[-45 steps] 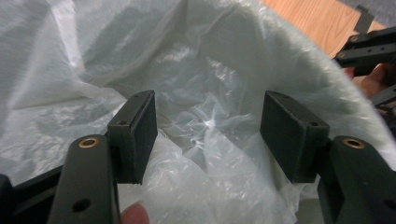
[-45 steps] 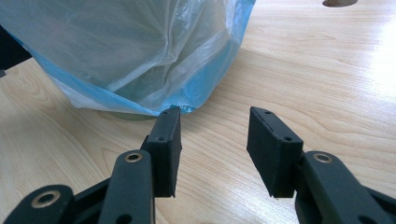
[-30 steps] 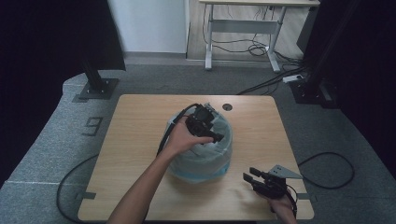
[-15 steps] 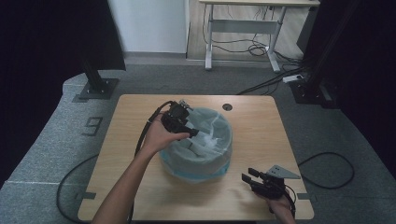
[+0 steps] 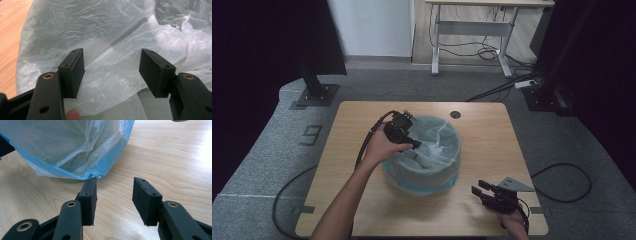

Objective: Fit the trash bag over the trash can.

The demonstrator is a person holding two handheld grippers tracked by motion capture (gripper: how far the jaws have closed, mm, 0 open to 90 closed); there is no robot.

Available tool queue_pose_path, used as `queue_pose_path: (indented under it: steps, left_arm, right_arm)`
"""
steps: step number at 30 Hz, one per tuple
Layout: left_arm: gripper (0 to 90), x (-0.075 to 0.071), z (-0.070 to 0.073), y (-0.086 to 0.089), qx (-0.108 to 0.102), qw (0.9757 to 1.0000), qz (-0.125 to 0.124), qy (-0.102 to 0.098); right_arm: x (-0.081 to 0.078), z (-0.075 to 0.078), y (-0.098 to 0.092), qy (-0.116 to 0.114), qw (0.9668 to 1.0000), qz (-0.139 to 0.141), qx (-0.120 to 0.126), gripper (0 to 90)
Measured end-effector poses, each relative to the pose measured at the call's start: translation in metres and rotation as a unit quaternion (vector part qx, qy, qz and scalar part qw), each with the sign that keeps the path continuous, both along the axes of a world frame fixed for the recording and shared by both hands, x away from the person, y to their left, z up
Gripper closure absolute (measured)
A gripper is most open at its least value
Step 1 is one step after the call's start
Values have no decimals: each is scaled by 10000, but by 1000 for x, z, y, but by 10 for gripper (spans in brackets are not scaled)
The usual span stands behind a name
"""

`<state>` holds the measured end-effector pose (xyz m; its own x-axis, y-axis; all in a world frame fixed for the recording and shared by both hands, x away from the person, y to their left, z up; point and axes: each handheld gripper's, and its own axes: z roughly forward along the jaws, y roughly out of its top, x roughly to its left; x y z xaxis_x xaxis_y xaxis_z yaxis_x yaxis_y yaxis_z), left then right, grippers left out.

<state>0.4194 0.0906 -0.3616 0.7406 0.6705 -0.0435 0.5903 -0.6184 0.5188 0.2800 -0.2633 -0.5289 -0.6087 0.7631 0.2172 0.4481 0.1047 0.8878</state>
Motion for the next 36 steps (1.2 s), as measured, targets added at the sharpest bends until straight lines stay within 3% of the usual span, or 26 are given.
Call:
queue_pose_path:
  steps: [2, 5, 10, 19, 26, 28, 36]
  left_arm:
    - [368, -1, 1, 2, -52, 10000, 1, -67]
    - [368, -7, 8, 7, -312, 9993, -80, -187]
    - [371, -27, 19, 21, -572, 9974, -201, -380]
    - [376, -46, 11, 37, -484, 9977, -248, -396]
    - [382, -48, -1, 25, -247, 9983, -444, -271]
    - [383, -48, -2, 21, -170, 9984, -447, -314]
    - [380, -49, -1, 16, -107, 9985, -489, -236]
  right_arm:
    - [0, 0, 0, -8, 10000, -9, 9, 537]
    - [0, 0, -1, -14, 10000, -13, 6, 537]
    - [0, 0, -3, -16, 10000, -41, 18, 537]
    - [-2, 1, 0, -31, 10000, -27, -11, 535]
    - [-2, 1, -1, -37, 10000, -45, -12, 535]
    - [-3, 2, -2, -38, 10000, -15, 8, 534]
    - [-4, 3, -3, -58, 10000, -3, 29, 533]
